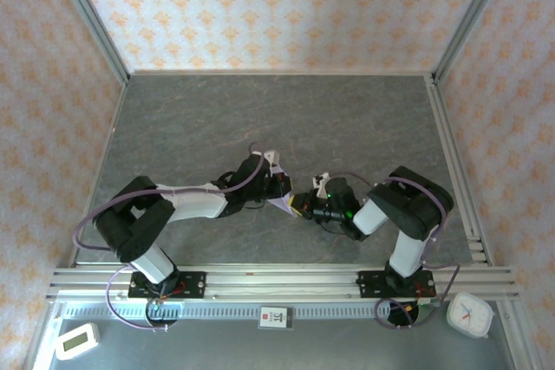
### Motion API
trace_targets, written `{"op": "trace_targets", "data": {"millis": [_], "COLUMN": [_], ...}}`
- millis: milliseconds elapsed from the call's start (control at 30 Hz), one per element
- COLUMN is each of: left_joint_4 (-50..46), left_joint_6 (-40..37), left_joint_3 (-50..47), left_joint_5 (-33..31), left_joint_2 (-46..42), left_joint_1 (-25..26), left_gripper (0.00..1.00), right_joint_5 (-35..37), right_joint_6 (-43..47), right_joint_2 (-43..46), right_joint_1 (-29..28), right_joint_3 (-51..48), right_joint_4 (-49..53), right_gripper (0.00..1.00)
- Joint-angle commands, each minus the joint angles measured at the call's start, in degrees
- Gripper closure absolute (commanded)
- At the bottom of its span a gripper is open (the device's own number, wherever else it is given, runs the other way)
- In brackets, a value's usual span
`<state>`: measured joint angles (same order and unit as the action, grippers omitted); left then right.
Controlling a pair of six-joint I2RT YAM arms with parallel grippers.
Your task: Fold a paper plane with a square sheet of paper (pick it up from the middle)
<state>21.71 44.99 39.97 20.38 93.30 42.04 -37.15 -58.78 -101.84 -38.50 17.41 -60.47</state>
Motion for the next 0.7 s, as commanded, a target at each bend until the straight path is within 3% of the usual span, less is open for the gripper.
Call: {"op": "trace_targets", "data": {"millis": [0,267,667], "left_joint_4": [3.2,5.9,5.5], "left_joint_6": [0.5,1.9,0.9], "left_joint_3": [0.4,-1.8,-1.0], "left_joint_5": [1.0,-3.7,-4.0], "left_joint_2": [2.8,7.8,8.6], "left_joint_1": [0.1,-1.8,-3.9], "left_gripper": [1.0,1.0,1.0], "right_joint_5": [2.4,3.3,4.4], "right_joint_6": [0.2,1.7,4.6], "right_joint_2": [-3.1,-2.9,-1.8], "right_joint_1": [-0.2,-0.2,-0.2], "right_joint_3": [-0.8,-0.3,0.5], "right_joint_4": [7.0,10.9,16.7], "right_gripper": [1.0,1.0,1.0]}}
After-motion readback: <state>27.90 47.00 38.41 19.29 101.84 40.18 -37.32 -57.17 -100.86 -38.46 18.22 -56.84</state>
